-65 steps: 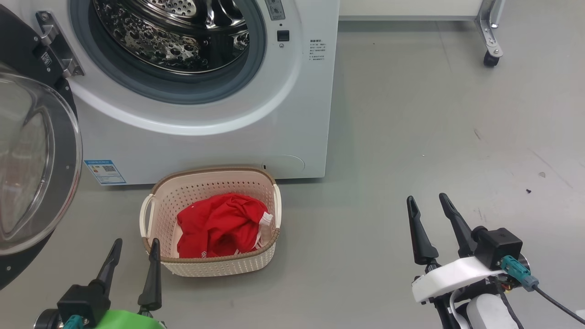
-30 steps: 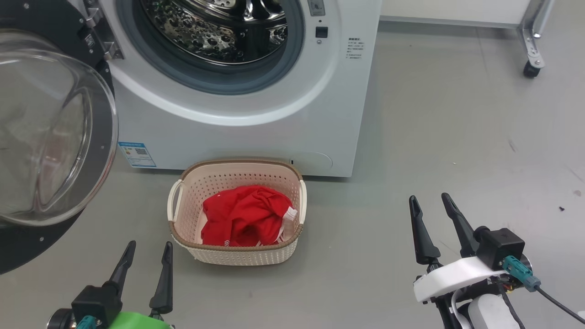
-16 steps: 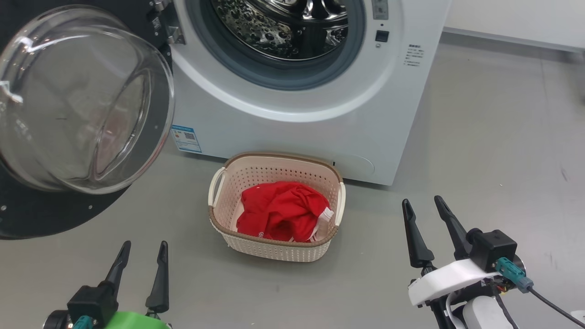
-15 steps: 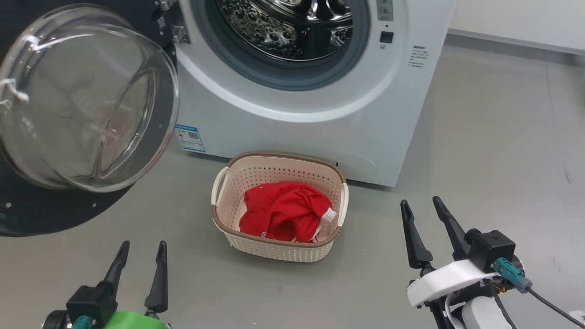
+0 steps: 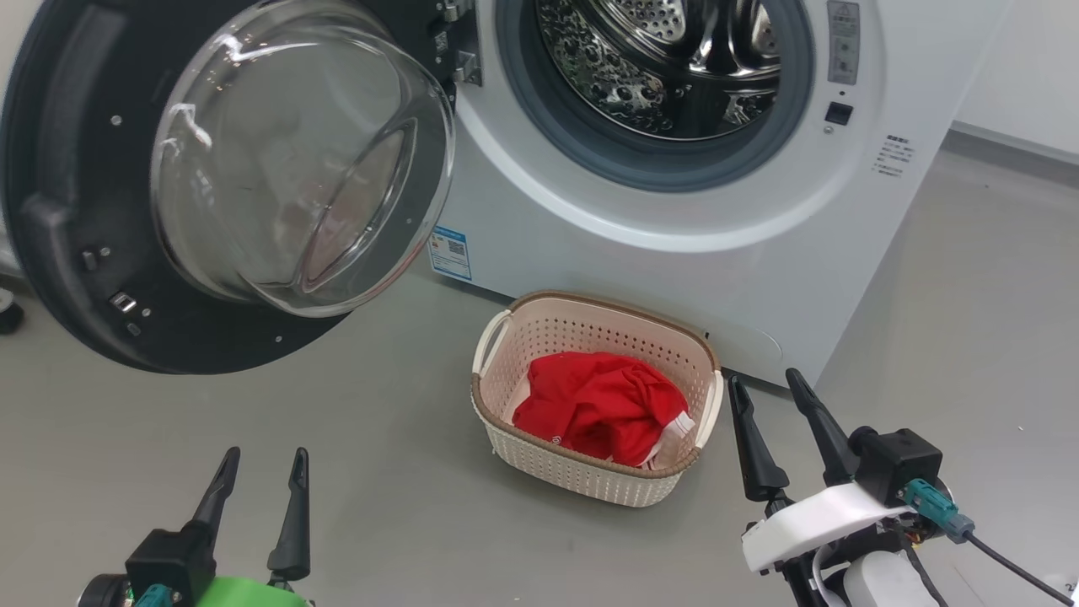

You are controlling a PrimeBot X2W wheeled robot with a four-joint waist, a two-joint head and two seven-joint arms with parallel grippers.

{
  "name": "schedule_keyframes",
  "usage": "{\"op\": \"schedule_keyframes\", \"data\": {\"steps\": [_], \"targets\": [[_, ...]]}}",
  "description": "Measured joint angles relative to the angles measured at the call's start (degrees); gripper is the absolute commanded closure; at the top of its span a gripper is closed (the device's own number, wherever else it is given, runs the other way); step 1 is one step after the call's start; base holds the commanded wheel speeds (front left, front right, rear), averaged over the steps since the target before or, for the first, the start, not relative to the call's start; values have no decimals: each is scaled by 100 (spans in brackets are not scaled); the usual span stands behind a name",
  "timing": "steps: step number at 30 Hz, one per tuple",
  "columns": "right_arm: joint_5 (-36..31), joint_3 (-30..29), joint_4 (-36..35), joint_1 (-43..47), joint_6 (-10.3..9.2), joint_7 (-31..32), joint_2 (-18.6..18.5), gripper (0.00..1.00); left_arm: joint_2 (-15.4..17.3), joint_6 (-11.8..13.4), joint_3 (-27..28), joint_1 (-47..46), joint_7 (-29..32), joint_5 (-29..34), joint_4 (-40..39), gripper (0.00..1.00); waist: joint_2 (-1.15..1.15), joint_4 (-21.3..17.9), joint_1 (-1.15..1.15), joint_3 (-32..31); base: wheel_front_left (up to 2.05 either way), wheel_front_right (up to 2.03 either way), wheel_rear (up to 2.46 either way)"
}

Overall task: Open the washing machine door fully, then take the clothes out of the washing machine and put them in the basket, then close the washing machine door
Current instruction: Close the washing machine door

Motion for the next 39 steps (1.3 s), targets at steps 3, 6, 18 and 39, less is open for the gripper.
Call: {"op": "schedule_keyframes", "data": {"steps": [3,6,18,39], "targets": [[79,123,-2,0,1,0,1,0,32,1,67,32,0,0,-14,0,0,177,0,-52,0,0,0],[126,224,-1,0,1,0,4,0,104,36,143,132,0,-1,-35,0,0,315,0,-96,0,0,0],[186,474,11,-8,30,0,7,0,142,101,290,235,0,-3,-205,0,0,499,0,-128,0,0,0],[186,513,96,-64,31,0,5,0,142,120,291,352,0,-10,-371,0,0,515,0,-78,0,0,0]]}}
